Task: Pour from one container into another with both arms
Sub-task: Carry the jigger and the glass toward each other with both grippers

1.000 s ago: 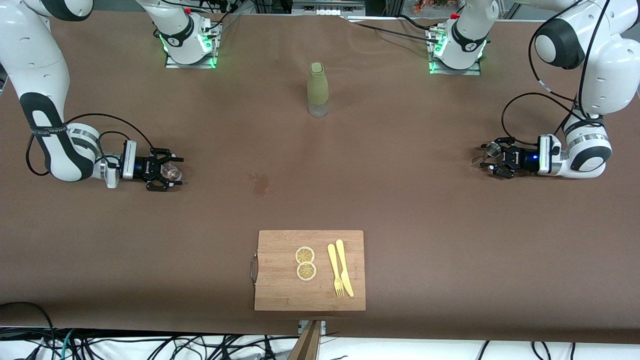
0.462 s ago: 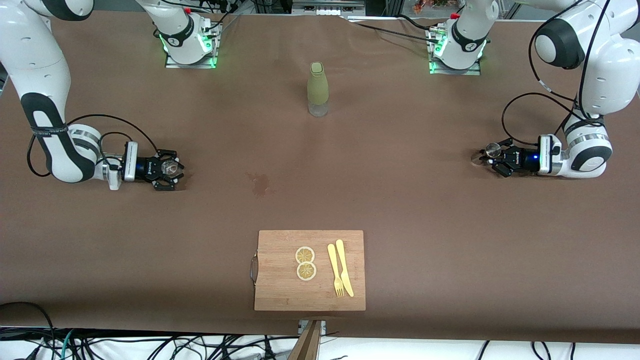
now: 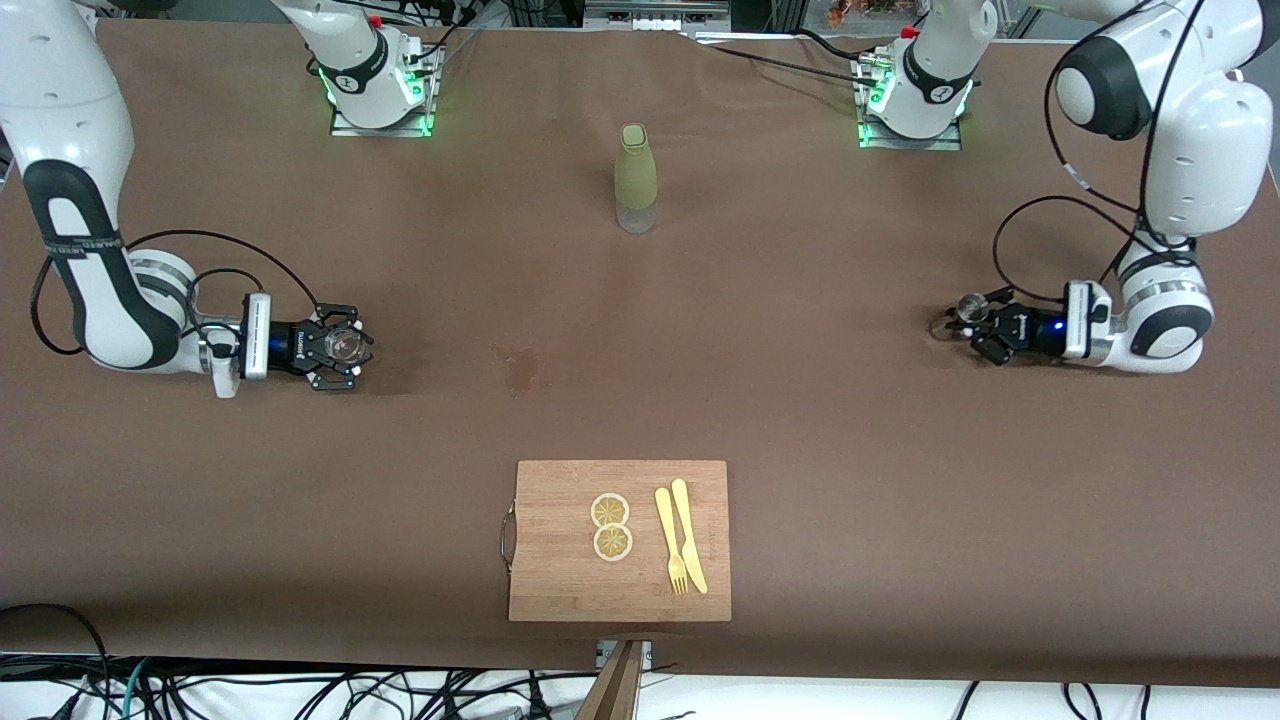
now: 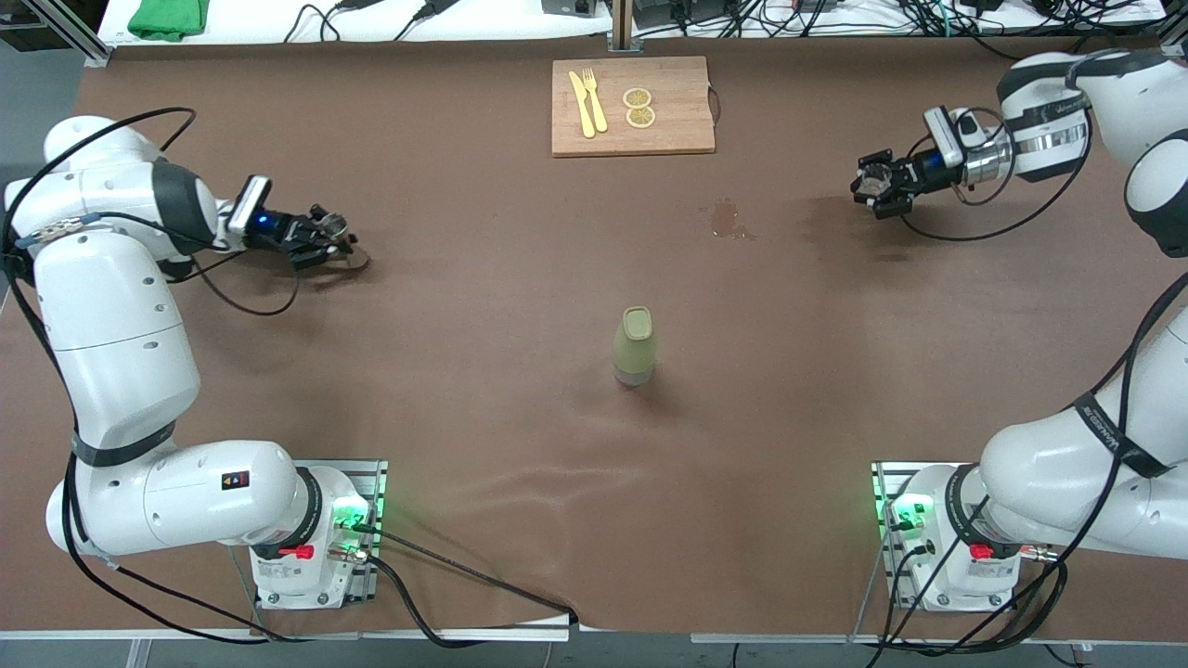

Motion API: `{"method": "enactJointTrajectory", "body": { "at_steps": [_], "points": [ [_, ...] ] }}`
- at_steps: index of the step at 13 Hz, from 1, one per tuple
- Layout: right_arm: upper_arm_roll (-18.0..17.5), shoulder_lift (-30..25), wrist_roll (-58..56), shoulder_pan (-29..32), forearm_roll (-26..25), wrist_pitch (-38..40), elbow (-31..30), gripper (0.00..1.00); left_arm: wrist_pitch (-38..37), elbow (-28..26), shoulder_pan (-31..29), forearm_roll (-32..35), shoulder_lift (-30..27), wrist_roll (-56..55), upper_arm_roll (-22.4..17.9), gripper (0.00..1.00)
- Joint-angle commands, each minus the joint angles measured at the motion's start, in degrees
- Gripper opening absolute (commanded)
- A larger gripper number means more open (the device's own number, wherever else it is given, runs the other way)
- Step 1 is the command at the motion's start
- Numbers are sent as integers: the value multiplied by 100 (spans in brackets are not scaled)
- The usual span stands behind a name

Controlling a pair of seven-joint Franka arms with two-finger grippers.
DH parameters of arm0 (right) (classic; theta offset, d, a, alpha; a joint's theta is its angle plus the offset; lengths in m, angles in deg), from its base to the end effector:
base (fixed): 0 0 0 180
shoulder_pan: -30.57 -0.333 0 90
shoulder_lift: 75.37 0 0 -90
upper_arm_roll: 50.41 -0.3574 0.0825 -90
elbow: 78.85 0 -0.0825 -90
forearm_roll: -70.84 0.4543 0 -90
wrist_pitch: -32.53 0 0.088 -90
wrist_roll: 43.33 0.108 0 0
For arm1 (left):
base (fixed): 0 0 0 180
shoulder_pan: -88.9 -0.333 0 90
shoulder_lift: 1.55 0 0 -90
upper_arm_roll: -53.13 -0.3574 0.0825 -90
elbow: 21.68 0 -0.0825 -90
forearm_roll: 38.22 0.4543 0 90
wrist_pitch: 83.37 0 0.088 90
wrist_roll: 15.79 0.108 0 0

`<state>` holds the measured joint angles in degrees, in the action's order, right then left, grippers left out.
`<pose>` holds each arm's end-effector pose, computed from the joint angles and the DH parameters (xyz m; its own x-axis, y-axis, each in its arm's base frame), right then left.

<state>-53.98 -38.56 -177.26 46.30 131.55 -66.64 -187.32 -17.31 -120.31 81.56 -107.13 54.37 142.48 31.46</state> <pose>0.6328 -0.0541 0.1357 0.1713 0.3868 0.9061 0.9798 0.0294 -0.1978 0.5703 0.1693 0.0315 0.0645 -0.0726 0.9953 -0.9862 0.1476 0.0747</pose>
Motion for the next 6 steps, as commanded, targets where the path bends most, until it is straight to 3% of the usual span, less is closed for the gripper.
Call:
{"method": "enactJointTrajectory", "body": {
  "at_steps": [1,6],
  "points": [
    [-213,-393,550,62,326,-14,-122,26,-5,-103,627,-700,-116,601,144,0],
    [-556,-622,1087,-87,749,-330,-113,26,775,-95,1918,-1984,-204,38,330,0]
  ]
}}
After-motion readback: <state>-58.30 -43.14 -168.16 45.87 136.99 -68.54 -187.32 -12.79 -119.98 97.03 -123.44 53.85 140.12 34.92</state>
